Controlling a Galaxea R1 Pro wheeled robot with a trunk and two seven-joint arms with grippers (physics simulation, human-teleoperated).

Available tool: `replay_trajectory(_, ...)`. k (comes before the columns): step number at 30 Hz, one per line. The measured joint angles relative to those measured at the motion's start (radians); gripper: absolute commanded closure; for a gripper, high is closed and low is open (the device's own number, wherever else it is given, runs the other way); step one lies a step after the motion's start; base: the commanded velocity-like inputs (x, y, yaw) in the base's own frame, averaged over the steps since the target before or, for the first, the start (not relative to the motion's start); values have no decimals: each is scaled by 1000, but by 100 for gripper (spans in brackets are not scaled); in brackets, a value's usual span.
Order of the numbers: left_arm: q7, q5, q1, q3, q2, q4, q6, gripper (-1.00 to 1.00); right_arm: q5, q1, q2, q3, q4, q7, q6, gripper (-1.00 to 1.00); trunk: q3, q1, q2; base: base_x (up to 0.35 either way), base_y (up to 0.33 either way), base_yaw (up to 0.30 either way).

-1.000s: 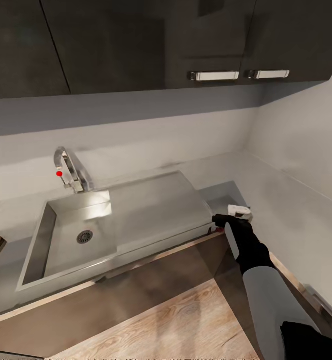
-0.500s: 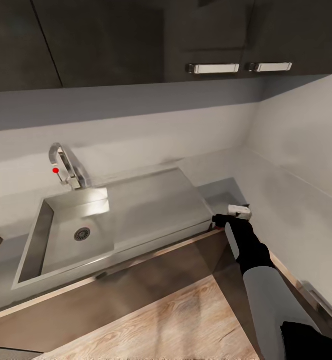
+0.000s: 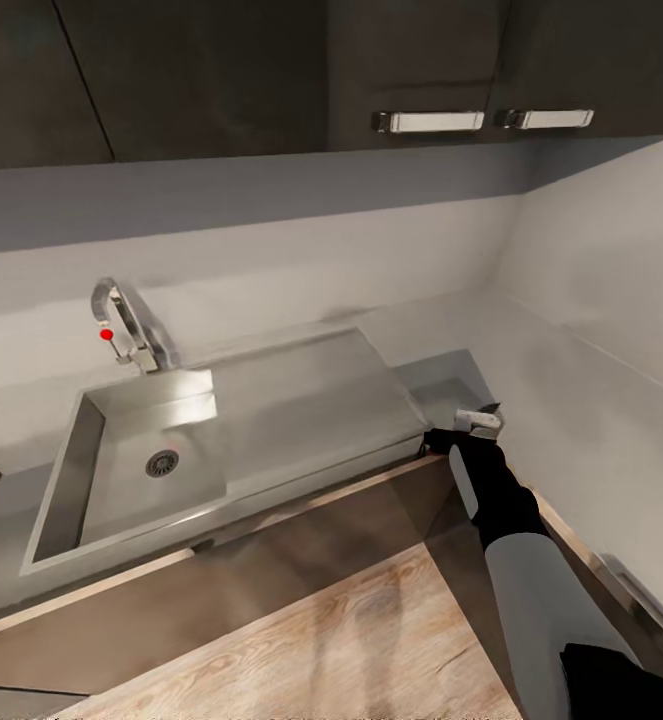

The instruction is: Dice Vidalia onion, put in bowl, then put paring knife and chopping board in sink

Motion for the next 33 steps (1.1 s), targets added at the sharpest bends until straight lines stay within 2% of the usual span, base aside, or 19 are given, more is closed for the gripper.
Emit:
replay_trajectory(14,0,0,0,0,0,0,0,-100,-8,0,1,1,-30,1,-3,-100,-21,0,-1,0,0,0)
replay_trajectory(28,0,0,0,0,0,0,0,-100,-7,0,1,2,-33,1,-3,-100,-23,0,-1,0,0,0)
replay_trajectory(29,0,0,0,1,0,0,0,-100,-7,0,1,2,-33,1,-3,100,-23,0,-1,0,0,0)
replay_trajectory(33,0,0,0,0,0,0,0,-100,-9,0,1,2,-33,1,-4,100,-23,0,-1,0,0,0)
